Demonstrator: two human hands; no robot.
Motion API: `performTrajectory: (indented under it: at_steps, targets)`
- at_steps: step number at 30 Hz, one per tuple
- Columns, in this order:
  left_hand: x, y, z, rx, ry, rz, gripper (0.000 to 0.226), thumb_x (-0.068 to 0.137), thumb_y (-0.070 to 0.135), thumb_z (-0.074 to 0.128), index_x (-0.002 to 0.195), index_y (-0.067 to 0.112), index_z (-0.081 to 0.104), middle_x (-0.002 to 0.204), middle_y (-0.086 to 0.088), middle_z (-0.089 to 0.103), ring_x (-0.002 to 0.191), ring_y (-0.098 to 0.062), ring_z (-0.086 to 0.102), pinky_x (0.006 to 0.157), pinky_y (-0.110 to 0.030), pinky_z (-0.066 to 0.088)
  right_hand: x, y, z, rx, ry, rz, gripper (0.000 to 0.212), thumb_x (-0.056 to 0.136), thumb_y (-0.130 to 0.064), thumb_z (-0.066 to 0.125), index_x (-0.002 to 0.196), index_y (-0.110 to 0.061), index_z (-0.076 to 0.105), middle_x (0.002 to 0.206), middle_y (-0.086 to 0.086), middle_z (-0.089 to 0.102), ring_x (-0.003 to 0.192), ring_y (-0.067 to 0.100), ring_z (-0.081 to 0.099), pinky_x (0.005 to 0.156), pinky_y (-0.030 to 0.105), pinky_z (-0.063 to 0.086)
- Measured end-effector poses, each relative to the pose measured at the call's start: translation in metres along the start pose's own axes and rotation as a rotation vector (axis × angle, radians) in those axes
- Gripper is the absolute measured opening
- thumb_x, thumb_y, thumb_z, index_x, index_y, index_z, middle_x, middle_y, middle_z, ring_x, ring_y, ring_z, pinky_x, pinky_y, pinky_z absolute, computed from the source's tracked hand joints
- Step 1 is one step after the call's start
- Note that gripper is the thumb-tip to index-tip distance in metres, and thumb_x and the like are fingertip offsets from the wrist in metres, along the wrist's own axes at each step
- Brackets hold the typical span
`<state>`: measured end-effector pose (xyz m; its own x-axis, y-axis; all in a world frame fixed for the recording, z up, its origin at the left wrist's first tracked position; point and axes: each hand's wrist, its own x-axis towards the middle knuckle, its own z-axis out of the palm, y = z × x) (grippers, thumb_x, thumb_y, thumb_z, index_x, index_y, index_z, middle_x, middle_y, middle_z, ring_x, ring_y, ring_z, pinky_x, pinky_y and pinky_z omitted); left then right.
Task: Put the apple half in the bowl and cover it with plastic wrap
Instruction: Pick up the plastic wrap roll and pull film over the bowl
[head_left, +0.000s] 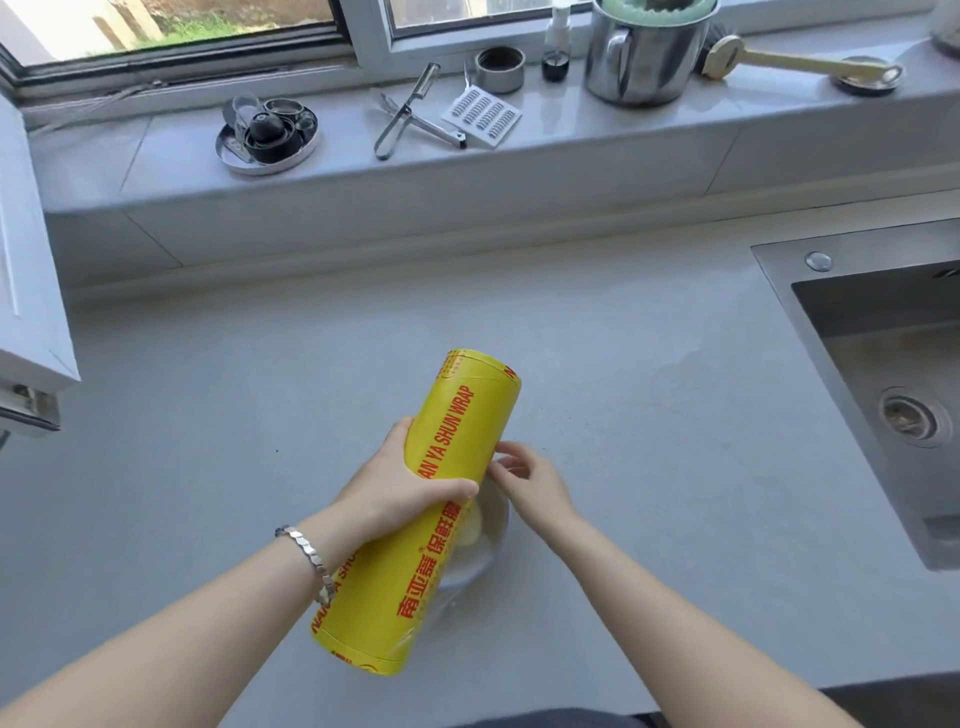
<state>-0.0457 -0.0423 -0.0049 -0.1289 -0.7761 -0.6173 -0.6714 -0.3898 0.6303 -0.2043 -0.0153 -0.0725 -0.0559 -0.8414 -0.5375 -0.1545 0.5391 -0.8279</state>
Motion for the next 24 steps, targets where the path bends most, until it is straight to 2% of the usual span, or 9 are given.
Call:
performTrajectory:
  at_steps: [3,6,8,10,12,14,19,22,24]
  targets:
    - [0.001,-0.003,-0.001,-0.009,-0.018,0.012,0.085,0.055,0.051,0.081,0.121,0.044,0.028,0.101,0.016,0.057,0.093,-0.012,0.062,0.082,-0.040,0.056,0.008,-0.008,0.001,0.009,-0.082,0.082,0.030,0.090,-0.020,0.050,0.117,-0.009,0.058,0.107,0.009,0.062,0.096,0.016,0.056,0.083,0.025,0.046]
    - [0.002,-0.003,-0.003,-0.024,-0.028,0.022,0.081,0.058,0.046,0.082,0.119,0.043,0.029,0.100,0.017,0.056,0.091,-0.010,0.061,0.080,-0.036,0.056,0.015,-0.009,0.001,0.282,-0.137,0.218,0.030,0.092,-0.020,0.049,0.115,-0.005,0.059,0.102,0.007,0.064,0.093,0.017,0.060,0.080,0.025,0.049]
    - [0.002,-0.003,-0.003,-0.012,-0.040,0.027,0.080,0.060,0.045,0.082,0.119,0.043,0.028,0.100,0.019,0.055,0.091,-0.008,0.060,0.078,-0.033,0.055,0.017,-0.007,0.002,0.355,-0.128,0.249,0.025,0.092,-0.019,0.050,0.108,-0.005,0.061,0.091,0.005,0.065,0.085,0.015,0.060,0.076,0.025,0.049]
    - [0.001,-0.002,-0.003,0.000,-0.053,0.033,0.082,0.060,0.046,0.082,0.122,0.043,0.027,0.100,0.020,0.054,0.091,-0.008,0.060,0.076,-0.032,0.055,0.017,-0.002,0.003,0.370,-0.088,0.271,0.014,0.091,-0.017,0.049,0.092,-0.009,0.061,0.080,0.004,0.060,0.076,0.013,0.056,0.071,0.023,0.047]
    - [0.001,-0.002,-0.004,-0.006,-0.051,0.031,0.086,0.060,0.045,0.082,0.127,0.040,0.028,0.100,0.019,0.054,0.091,-0.008,0.060,0.075,-0.031,0.054,0.016,0.003,0.001,0.399,0.004,0.300,0.022,0.092,-0.016,0.046,0.073,-0.012,0.056,0.074,0.005,0.055,0.070,0.013,0.052,0.068,0.023,0.044]
    - [0.001,-0.002,-0.003,-0.032,-0.036,0.019,0.088,0.061,0.044,0.081,0.131,0.036,0.028,0.099,0.017,0.055,0.091,-0.010,0.060,0.074,-0.032,0.054,0.012,0.008,-0.006,0.494,0.162,0.330,0.031,0.094,-0.014,0.041,0.065,-0.012,0.051,0.068,0.005,0.053,0.065,0.012,0.050,0.063,0.023,0.043]
    - [-0.002,0.000,0.002,-0.025,0.013,0.000,0.097,0.058,0.051,0.080,0.136,0.035,0.024,0.101,0.013,0.055,0.094,-0.015,0.060,0.082,-0.039,0.055,0.003,0.014,-0.011,0.615,0.330,0.333,0.029,0.095,-0.008,0.038,0.068,-0.012,0.046,0.061,0.003,0.042,0.053,0.013,0.039,0.053,0.022,0.038]
    - [-0.003,0.001,0.004,-0.060,0.024,-0.017,0.098,0.060,0.053,0.078,0.138,0.031,0.022,0.105,0.009,0.054,0.095,-0.016,0.060,0.081,-0.038,0.054,-0.005,0.014,0.004,0.520,0.244,0.331,0.029,0.094,-0.014,0.042,0.066,-0.012,0.049,0.060,0.003,0.040,0.052,0.013,0.036,0.051,0.022,0.036]
    - [-0.004,0.001,0.004,-0.099,0.014,-0.031,0.097,0.064,0.051,0.076,0.139,0.029,0.020,0.106,0.008,0.053,0.094,-0.015,0.060,0.079,-0.035,0.053,-0.011,0.016,0.011,0.480,0.165,0.306,0.032,0.095,-0.028,0.042,0.068,-0.014,0.053,0.063,0.004,0.047,0.057,0.014,0.044,0.058,0.025,0.039]
